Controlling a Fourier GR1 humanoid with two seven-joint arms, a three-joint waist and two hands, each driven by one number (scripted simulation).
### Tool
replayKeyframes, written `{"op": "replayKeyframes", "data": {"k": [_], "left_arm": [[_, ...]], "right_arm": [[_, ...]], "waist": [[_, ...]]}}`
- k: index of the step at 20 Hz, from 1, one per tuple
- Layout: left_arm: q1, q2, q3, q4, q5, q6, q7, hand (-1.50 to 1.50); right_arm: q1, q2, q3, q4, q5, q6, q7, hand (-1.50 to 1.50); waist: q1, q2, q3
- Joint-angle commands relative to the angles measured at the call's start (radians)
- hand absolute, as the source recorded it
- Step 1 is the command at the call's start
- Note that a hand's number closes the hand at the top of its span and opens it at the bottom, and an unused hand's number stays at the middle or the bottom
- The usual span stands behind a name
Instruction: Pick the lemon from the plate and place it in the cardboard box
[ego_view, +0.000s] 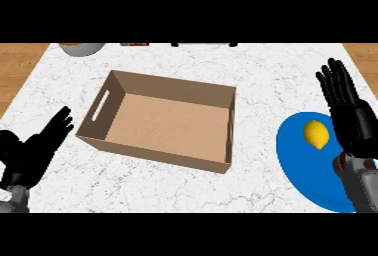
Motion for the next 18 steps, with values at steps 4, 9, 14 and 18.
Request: {"op": "replayKeyframes", "data": {"k": [4,9,14,18], "left_arm": [[0.014,-0.042,-0.016,-0.078,-0.168,0.139,-0.075,0.00],[0.013,-0.047,-0.032,-0.065,-0.196,0.151,-0.111,0.00],[0.042,-0.112,-0.050,-0.025,-0.266,0.188,-0.156,0.00],[0.020,-0.109,-0.057,-0.052,-0.291,0.196,-0.091,0.00]], "right_arm": [[-0.222,-0.029,-0.131,0.169,-0.010,-0.074,0.060,-1.50],[-0.118,-0.128,-0.189,0.319,0.258,-0.401,0.181,1.50],[-0.151,0.014,-0.238,0.424,0.194,-0.450,-0.039,-1.50],[-0.133,-0.218,-0.170,0.414,0.287,-0.277,0.121,-1.50]], "waist": [[0.018,0.041,-0.005],[0.018,0.052,-0.008],[0.002,0.041,-0.006],[-0.003,0.039,-0.007]]}}
